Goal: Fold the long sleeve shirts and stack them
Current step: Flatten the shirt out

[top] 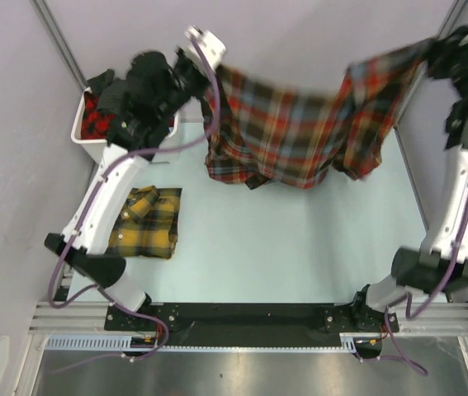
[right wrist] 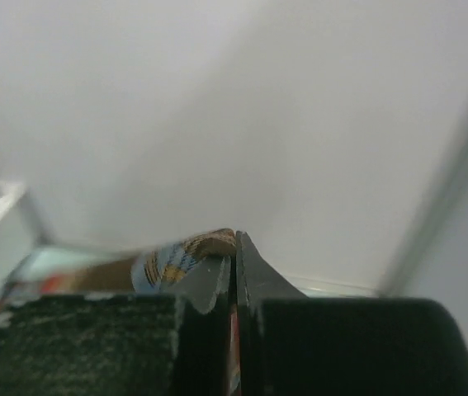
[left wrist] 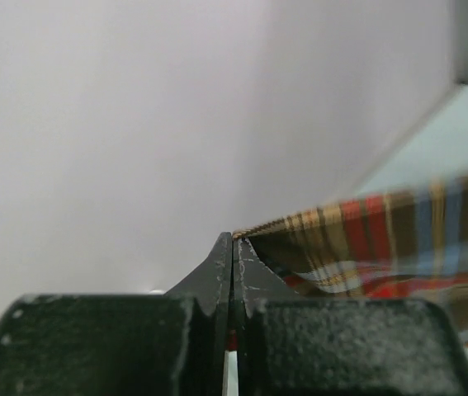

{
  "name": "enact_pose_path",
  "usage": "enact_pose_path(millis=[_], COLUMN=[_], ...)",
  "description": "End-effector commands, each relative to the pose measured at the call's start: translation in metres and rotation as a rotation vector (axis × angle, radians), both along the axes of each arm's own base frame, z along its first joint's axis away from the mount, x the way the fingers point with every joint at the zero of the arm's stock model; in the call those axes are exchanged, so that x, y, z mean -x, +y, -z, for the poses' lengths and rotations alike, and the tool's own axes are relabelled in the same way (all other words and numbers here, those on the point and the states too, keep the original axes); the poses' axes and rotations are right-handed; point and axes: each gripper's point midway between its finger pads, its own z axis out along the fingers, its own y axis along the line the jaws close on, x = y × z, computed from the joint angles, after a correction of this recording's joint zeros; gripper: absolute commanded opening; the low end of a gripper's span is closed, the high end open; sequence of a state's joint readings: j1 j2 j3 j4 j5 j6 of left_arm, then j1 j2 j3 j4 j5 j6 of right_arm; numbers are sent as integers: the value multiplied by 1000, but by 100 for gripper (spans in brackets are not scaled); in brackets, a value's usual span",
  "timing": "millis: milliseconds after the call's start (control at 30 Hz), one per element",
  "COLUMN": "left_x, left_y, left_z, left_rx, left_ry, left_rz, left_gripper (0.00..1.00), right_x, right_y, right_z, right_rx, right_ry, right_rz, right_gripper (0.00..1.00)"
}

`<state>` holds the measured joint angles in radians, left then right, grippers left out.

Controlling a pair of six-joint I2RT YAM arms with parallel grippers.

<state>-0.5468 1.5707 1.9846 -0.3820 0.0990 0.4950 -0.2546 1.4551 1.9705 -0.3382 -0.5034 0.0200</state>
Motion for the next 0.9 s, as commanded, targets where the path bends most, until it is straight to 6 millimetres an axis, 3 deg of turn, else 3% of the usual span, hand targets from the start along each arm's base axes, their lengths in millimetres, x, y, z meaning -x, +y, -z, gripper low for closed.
enact_pose_path(millis=[0, 33, 100, 233, 300, 367, 400, 467, 500, 700, 733, 867], left_x=[-15, -17, -16, -8, 0, 12, 19, 41, 49, 143, 159, 194], left_y=[98, 98, 86, 61, 59, 57, 57, 56, 56, 48, 56, 75], left_z=[-125, -136, -136, -142, -154, -164, -168, -174, -178, -199, -205, -225], left_rx=[268, 272, 275, 264, 269, 271, 262, 259, 255, 227, 242, 311], left_ry=[-232, -255, -250, -298, -344, -372, -387, -407, -425, -545, -562, -601], left_rz=[-267, -257, -198, -108, -86, -69, -60, -22, -11, 108, 115, 108], left_gripper=[0, 0, 0, 0, 0, 0, 0, 0, 0, 0, 0, 0], right_x=[16, 13, 13, 7, 17, 25, 48, 75, 101, 202, 225, 277], right_y=[-115, -118, -107, -64, -58, -64, -59, -63, -56, -44, -34, -28], right_z=[-104, -124, -141, -152, -156, -154, -166, -176, -185, -217, -221, -243], right_rx=[-128, -137, -173, -114, -48, -20, 23, 57, 78, 206, 213, 272], right_ry=[-267, -322, -375, -430, -458, -469, -511, -554, -590, -771, -806, -931], right_rz=[314, 299, 225, 103, 122, 160, 183, 231, 246, 445, 461, 594], right_gripper=[0, 0, 0, 0, 0, 0, 0, 0, 0, 0, 0, 0])
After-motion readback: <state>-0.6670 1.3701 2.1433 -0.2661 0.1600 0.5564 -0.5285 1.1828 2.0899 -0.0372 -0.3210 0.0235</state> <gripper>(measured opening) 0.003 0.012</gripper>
